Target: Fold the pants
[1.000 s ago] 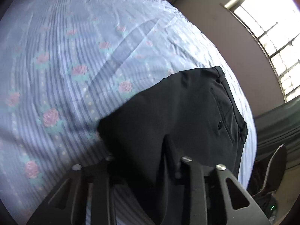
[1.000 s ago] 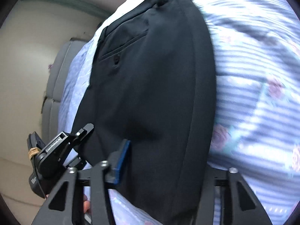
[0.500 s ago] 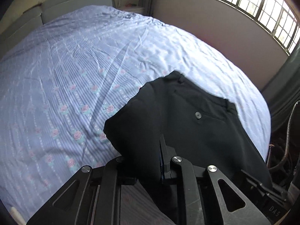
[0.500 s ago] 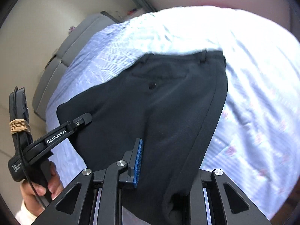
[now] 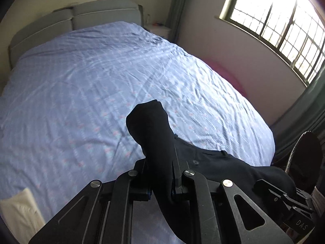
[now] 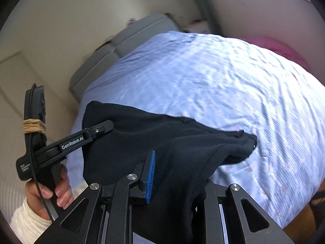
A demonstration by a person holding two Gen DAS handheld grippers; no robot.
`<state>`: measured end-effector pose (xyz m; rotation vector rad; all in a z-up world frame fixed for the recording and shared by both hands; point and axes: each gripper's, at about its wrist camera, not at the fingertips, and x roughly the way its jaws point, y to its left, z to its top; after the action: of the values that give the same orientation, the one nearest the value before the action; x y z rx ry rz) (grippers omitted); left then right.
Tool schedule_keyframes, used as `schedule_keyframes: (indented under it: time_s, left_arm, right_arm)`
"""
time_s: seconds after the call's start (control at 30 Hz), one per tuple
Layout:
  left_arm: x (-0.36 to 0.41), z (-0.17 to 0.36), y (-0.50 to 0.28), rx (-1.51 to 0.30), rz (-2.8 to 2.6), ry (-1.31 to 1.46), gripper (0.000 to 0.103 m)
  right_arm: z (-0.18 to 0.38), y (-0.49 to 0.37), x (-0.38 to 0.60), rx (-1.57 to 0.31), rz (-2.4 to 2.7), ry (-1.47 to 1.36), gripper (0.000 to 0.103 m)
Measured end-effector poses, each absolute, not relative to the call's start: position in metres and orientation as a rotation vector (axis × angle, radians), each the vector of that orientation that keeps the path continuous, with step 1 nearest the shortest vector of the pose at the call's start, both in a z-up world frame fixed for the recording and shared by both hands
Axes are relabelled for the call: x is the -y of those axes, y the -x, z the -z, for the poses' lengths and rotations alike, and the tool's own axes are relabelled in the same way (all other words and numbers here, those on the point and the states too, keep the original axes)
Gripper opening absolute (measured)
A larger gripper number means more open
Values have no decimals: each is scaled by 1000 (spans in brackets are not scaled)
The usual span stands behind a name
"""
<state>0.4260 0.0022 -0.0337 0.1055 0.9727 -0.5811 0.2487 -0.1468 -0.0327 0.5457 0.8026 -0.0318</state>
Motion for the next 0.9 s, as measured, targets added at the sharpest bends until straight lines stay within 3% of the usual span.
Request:
schedule_keyframes:
  time_s: [0.4,0.9]
  left_arm:
    - [-201,-30,-364,-881,469,8,14]
    - [-430,-79,-398,-850,405,109,14]
  right_arm:
    - [-26,-236,-29,-787,-187,-413,21]
    - [-58,-279,-236,-709,-291,-438,21]
